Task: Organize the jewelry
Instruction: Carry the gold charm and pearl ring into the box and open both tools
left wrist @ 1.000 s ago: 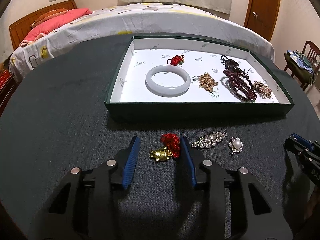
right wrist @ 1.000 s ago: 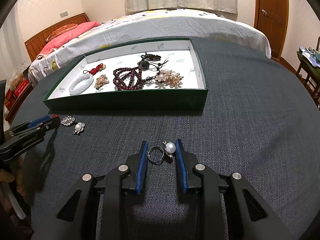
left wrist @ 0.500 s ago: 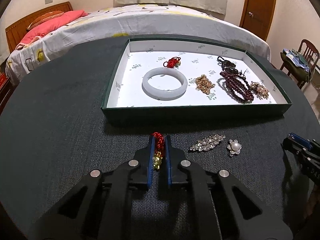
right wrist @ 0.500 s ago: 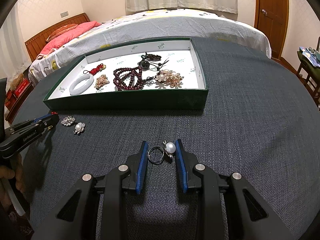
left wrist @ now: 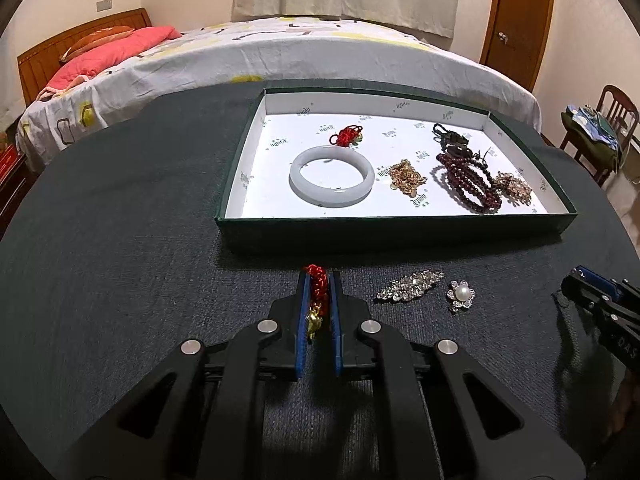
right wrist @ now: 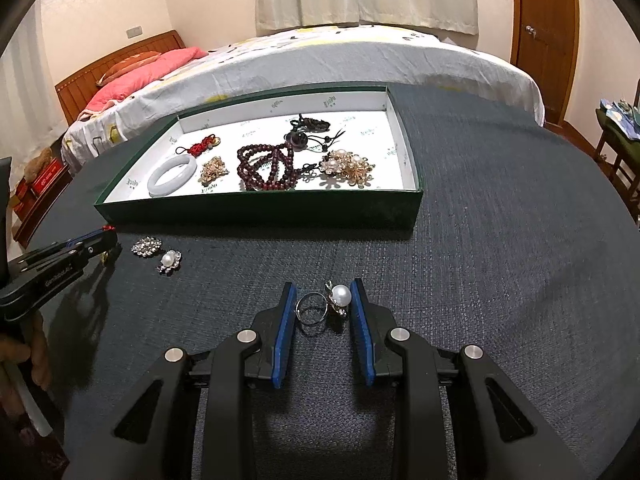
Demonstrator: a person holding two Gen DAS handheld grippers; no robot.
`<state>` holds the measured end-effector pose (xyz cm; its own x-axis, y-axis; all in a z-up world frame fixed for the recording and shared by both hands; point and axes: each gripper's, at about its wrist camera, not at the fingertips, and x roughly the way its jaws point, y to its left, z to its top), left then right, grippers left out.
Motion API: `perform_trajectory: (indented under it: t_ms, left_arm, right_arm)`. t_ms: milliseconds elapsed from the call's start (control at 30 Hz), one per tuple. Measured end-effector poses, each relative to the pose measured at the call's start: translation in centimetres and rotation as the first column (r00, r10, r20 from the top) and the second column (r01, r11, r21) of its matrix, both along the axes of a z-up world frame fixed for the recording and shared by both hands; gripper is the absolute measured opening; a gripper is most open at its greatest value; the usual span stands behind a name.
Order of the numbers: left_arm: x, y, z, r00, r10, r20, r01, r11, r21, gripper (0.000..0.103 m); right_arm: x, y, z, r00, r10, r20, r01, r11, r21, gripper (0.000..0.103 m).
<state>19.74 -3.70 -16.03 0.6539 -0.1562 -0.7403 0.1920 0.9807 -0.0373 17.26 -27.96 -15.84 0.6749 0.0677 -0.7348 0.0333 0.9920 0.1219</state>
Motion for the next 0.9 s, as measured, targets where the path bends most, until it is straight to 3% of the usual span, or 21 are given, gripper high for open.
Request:
perform_trajectory:
  t_ms: [400, 900]
  left_arm:
    - [-0.9, 0.1, 1.2, 1.0, 0.003, 0.024, -0.003, 1.0, -0.013, 0.01]
    - [-2.0, -0.2, 5.8, 0.993, -0.009, 0.116, 0.017, 0.998, -0.063, 0.01]
  right_arm:
    - [-0.1, -0.1, 1.3, 0.999, -0.001, 0.035, 0.001, 1.0, 0.0, 0.028]
    - [-0.2, 0.2, 5.0, 0.993, 0.01, 0.12, -0.011, 1.0, 0.002, 0.028]
